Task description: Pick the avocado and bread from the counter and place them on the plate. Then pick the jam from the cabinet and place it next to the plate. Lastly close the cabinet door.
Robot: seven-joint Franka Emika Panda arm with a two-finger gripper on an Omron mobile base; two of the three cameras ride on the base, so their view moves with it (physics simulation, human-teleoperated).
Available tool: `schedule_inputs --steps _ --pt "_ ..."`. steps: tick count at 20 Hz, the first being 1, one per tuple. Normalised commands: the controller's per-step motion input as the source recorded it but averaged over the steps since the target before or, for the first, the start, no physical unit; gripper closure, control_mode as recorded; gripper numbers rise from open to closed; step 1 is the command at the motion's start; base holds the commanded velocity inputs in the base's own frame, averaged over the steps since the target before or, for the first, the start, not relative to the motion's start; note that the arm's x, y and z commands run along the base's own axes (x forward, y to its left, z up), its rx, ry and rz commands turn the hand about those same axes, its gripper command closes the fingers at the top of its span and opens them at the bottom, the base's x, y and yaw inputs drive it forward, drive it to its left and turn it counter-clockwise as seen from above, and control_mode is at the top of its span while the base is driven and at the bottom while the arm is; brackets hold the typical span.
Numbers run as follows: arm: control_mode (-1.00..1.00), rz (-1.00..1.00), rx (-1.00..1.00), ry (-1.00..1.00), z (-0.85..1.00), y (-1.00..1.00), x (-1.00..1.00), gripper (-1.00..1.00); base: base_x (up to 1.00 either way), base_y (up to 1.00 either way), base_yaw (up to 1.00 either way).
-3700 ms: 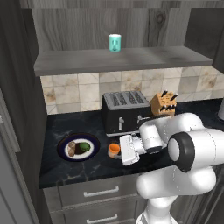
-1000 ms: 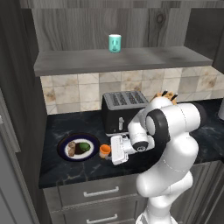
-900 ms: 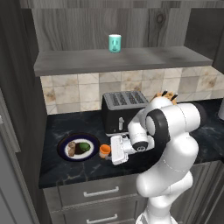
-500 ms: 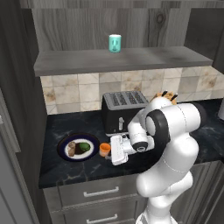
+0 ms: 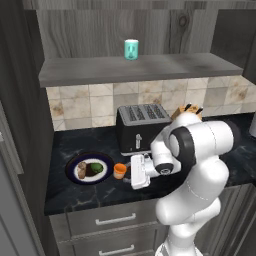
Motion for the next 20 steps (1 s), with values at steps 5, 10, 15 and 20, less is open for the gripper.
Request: schedule_inputs --steps 5,10,15,20 --pt "-1.0 -0.07 0.0 -0.02 0.0 -0.39 -0.14 -1.0 0.0 0.0 0.0" --pt "-1.0 -0.06 0.0 -0.02 0.24 -0.33 -0.21 -1.0 0.0 0.0 0.0" --pt "-1.0 0.0 0.0 -0.08 0.6 -0.16 -0.31 -1.0 0.0 0.0 0.0" --pt "-1.0 0.0 0.0 -0.17 0.65 -0.08 -0.39 -1.0 0.0 0.0 0.0"
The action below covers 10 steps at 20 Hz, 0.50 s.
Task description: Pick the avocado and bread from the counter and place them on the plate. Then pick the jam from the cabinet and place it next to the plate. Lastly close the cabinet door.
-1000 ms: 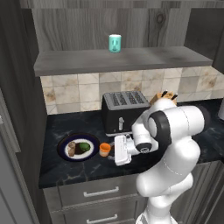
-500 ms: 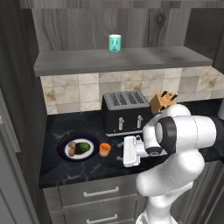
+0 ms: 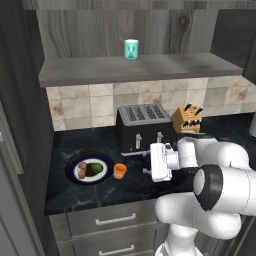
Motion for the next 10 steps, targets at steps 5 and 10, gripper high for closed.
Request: schedule_inputs --steps 5,10 --pt "-1.0 -0.01 0.0 -0.17 0.5 -0.03 -0.53 -1.0 0.0 0.0 0.0" --pt "-1.0 -0.13 0.0 -0.17 0.49 0.0 -0.59 -1.0 0.0 0.0 0.0"
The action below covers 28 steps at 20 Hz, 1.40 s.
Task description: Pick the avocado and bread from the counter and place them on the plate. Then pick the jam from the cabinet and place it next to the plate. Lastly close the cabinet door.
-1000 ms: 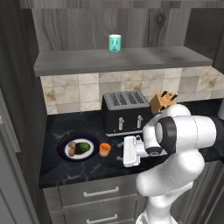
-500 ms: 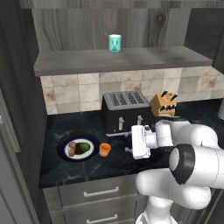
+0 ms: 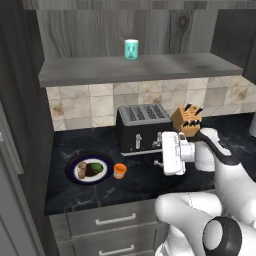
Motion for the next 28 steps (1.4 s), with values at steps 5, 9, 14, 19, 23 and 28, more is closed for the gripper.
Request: schedule_inputs --steps 5,9,14,19,23,28 --pt "-1.0 -0.18 -0.01 -0.18 0.45 0.0 -0.54 -1.0 0.0 0.0 0.0" --pt "-1.0 -0.18 -0.04 -0.2 0.46 0.0 -0.53 -1.0 0.0 0.0 0.0" --pt "-1.0 -0.15 -0.07 -0.15 0.45 0.0 -0.56 -1.0 0.0 0.0 0.0" --pt "-1.0 -0.13 -0.11 -0.16 0.48 0.0 -0.53 -1.0 0.0 0.0 0.0" --pt "-1.0 -0.06 -0.15 -0.23 0.37 0.02 -0.53 -1.0 0.0 0.0 0.0" --pt "-1.0 -0.1 -0.16 -0.28 0.14 0.09 -0.61 -1.0 0.0 0.0 0.0"
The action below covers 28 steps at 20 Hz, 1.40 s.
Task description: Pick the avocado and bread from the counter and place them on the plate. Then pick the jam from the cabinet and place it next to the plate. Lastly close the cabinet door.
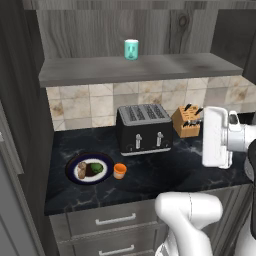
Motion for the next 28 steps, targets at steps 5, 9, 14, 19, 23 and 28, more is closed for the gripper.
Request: schedule_inputs --steps 5,9,14,19,23,28 --pt "-1.0 -0.21 -0.05 -0.4 0.0 0.0 -0.89 -1.0 0.0 0.0 0.0" --pt "-1.0 -0.24 0.0 -0.36 0.0 0.0 -0.97 -1.0 0.0 0.0 0.0" --pt "-1.0 -0.24 0.0 -0.37 0.0 0.03 -0.91 -1.0 0.0 0.0 0.0" --pt "-1.0 -0.2 -0.01 -0.36 0.0 0.0 -0.83 -1.0 0.0 0.0 0.0" --pt "-1.0 -0.19 0.0 -0.36 0.0 0.0 -0.8 -1.0 0.0 0.0 0.0" --pt "-1.0 -0.18 -0.01 -0.39 0.0 0.0 -0.77 -1.0 0.0 0.0 0.0"
